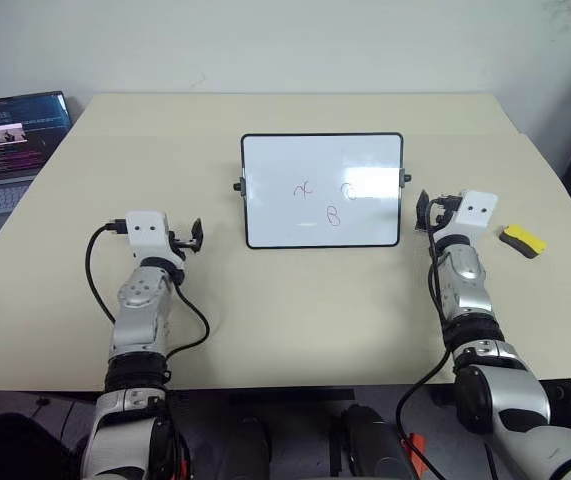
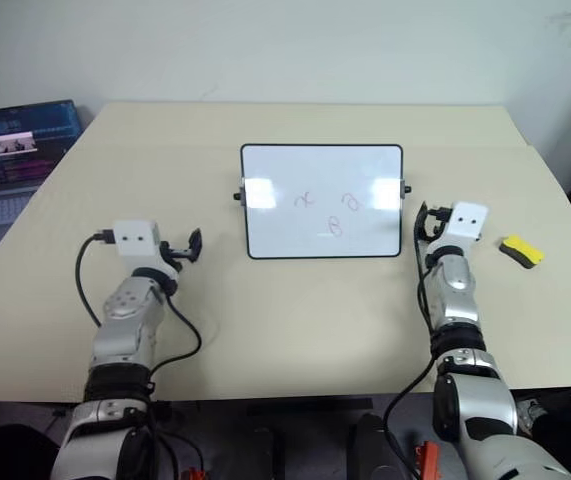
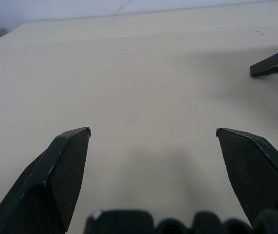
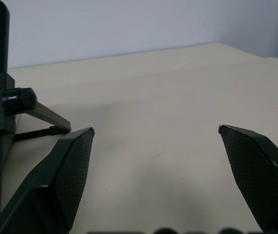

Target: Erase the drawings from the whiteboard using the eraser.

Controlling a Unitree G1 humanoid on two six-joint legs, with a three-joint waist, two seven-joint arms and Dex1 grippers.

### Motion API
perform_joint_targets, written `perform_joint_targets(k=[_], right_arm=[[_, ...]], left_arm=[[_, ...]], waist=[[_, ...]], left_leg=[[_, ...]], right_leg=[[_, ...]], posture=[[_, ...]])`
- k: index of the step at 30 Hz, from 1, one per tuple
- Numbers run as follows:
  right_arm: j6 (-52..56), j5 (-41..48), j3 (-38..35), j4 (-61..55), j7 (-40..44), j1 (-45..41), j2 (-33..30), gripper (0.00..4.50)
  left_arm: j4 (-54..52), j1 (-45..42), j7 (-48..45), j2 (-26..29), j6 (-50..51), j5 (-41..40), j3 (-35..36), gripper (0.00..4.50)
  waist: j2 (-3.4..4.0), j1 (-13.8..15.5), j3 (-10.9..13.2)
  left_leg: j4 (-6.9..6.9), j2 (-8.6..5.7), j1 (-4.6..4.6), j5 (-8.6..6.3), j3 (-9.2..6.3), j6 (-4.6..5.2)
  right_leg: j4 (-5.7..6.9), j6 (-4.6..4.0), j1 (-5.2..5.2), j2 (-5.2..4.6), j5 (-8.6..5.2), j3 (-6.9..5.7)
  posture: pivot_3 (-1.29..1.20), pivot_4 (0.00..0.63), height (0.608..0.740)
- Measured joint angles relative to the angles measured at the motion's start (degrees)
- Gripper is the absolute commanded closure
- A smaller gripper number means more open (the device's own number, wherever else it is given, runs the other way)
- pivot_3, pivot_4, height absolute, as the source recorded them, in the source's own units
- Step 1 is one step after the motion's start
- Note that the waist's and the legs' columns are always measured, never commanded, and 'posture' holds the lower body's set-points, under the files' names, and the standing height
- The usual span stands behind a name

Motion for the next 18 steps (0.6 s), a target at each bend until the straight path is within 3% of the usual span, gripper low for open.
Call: perform_joint_targets(k=[18], right_arm=[[-0.5, -0.02, 0.94, 0.09, 0.02, 1.75, -0.16, 0.02]], left_arm=[[-2.04, 0.03, -1.83, 0.08, 1.63, -1.03, 0.7, 0.0]], waist=[[0.0, 0.05, 0.0]], left_leg=[[0.0, -0.01, -0.04, 0.0, -0.05, 0.0]], right_leg=[[-0.04, 0.0, 0.01, 0.0, 0.0, -0.04]], posture=[[0.0, 0.15, 0.74]])
